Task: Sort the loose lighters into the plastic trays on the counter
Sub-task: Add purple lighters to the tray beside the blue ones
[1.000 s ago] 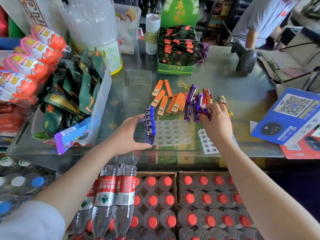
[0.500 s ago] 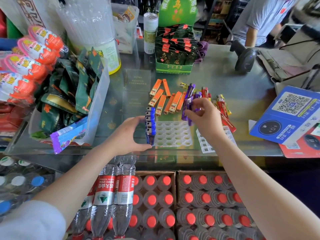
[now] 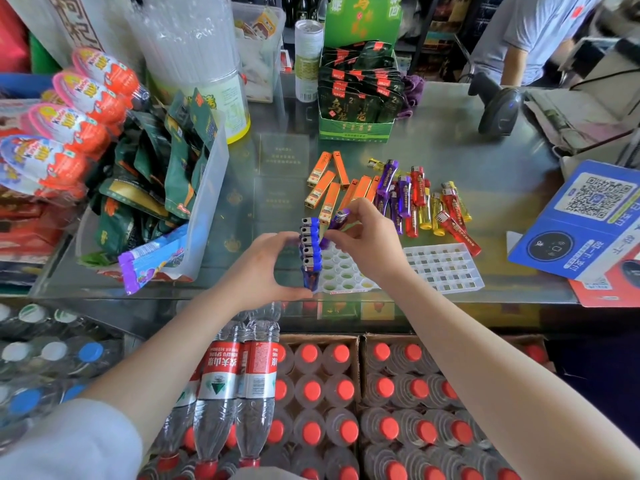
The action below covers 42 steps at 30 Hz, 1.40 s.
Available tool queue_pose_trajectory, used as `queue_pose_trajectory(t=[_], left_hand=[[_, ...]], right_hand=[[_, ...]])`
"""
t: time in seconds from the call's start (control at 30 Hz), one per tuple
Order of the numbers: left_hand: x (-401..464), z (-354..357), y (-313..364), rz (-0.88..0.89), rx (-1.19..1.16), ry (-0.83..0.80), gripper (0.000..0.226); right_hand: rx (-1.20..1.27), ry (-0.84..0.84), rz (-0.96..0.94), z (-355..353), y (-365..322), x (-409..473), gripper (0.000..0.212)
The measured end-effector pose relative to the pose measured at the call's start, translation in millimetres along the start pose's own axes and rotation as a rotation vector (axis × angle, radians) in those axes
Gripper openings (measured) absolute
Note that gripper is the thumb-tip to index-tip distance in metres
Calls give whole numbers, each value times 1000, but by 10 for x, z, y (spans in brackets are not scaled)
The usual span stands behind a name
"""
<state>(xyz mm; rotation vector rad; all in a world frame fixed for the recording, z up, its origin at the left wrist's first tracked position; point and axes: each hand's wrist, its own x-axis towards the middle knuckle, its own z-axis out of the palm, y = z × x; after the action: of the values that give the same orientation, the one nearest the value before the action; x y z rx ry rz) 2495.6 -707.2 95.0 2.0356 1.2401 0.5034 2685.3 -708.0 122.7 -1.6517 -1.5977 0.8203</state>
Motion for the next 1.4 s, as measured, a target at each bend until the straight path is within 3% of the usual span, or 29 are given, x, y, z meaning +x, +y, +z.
queue_pose_trajectory(t=[0.37,0.53,0.63,0.73,0.8,1.2,1.33,1.4], left_hand=[[-3,38,-27,12,19,37,74],[24,37,-22,-6,11,21,74],[53,37,-23,-18,-2,22,72],[116,25,-12,-17,-7,15,66],[158,20,-2,-28,-1,1,63],[171,-16,10,-43,9,-12,69],[125,-40,22,-55,17,-1,69],[97,-48,40,-58,14,9,68]], right_hand=[[-325,-159,-215,-12,-77,103,26],[-392,-278,-229,-69,113,115,24],[-326,-75,-194,-219,278,96,18],[-336,255,-17,-427,413,217,18],[-356,364,104,-535,483,343,23],[-324,268,321,-531,460,646,23],[-20,247,262,-562,306,502,18],[114,155,160,-522,218,362,12]])
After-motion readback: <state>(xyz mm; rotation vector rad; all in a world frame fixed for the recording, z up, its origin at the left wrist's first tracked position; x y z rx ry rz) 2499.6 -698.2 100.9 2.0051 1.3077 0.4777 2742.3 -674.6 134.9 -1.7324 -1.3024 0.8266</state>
